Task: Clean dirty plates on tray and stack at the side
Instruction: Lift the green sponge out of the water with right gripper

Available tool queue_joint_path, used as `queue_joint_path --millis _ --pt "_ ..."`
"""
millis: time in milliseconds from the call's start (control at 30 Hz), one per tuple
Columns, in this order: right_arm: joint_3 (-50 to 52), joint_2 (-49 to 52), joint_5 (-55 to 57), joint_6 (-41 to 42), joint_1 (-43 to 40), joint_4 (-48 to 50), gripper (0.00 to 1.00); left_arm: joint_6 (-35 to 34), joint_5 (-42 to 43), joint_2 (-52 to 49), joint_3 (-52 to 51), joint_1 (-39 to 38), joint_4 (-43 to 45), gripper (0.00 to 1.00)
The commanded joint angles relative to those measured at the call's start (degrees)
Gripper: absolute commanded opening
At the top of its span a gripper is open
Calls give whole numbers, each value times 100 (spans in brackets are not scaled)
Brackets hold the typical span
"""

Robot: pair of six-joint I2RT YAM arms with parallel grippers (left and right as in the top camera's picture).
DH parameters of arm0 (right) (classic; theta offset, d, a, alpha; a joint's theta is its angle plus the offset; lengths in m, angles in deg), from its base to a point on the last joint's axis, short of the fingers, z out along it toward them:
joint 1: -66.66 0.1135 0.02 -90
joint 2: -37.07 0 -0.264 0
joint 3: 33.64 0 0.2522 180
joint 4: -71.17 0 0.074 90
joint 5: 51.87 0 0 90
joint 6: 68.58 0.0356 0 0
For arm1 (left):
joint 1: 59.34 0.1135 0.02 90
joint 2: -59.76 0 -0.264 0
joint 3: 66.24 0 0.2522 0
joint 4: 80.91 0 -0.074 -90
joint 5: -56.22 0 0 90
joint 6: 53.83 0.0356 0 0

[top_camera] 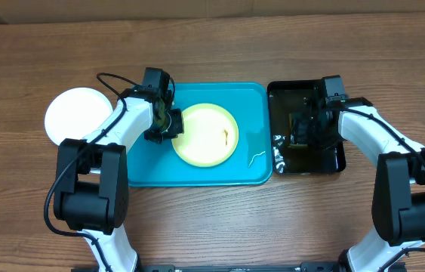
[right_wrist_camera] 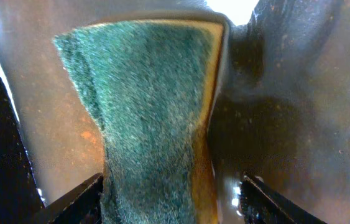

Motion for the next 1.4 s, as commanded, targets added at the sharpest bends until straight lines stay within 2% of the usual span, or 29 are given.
queue_joint_path --millis 0,67,133,200,233,267,367,400,433,467,500,600,967,1233,1267,1367 --pt "31 -138 -17 -24 0 -39 70 -260 -44 9 -48 0 -240 6" --pt "31 -138 -17 -24 0 -61 65 -476 -42 9 -48 0 -442 4" --pt "31 -138 -20 -26 0 -142 55 -605 -42 9 -48 0 -581 6" --pt "31 -138 -20 -24 0 -247 46 -599 -44 9 -48 0 -632 23" --pt "31 -138 -22 -24 0 -286 44 -595 -46 9 -48 0 -634 38" --pt "31 -138 -24 -24 0 -306 40 -595 -46 9 -48 0 -634 45" --pt "28 -138 -22 -35 0 -315 30 -575 -44 11 -48 7 -614 52" --pt "28 -138 -42 -72 0 -306 30 -575 -44 9 -48 7 -612 52" --pt "28 -138 -39 -70 0 -284 37 -577 -44 9 -48 7 -610 52" --pt "26 -138 -42 -68 0 -260 50 -575 -44 9 -46 7 -601 53" --pt "7 -140 -39 -70 0 -247 57 -575 -44 9 -48 7 -590 53" --pt "-195 -140 -39 -72 -2 -407 65 -551 -46 9 -48 7 -588 54" --pt "-474 -138 120 -348 0 -376 67 -466 -46 9 -48 4 -566 54" --pt "-48 -111 127 -343 46 221 69 -463 -42 9 -48 0 -527 50" --pt "17 -103 118 -345 63 302 64 -463 -42 9 -48 0 -525 49" --pt "76 -101 92 -341 63 372 20 -409 -37 9 -48 0 -527 47"
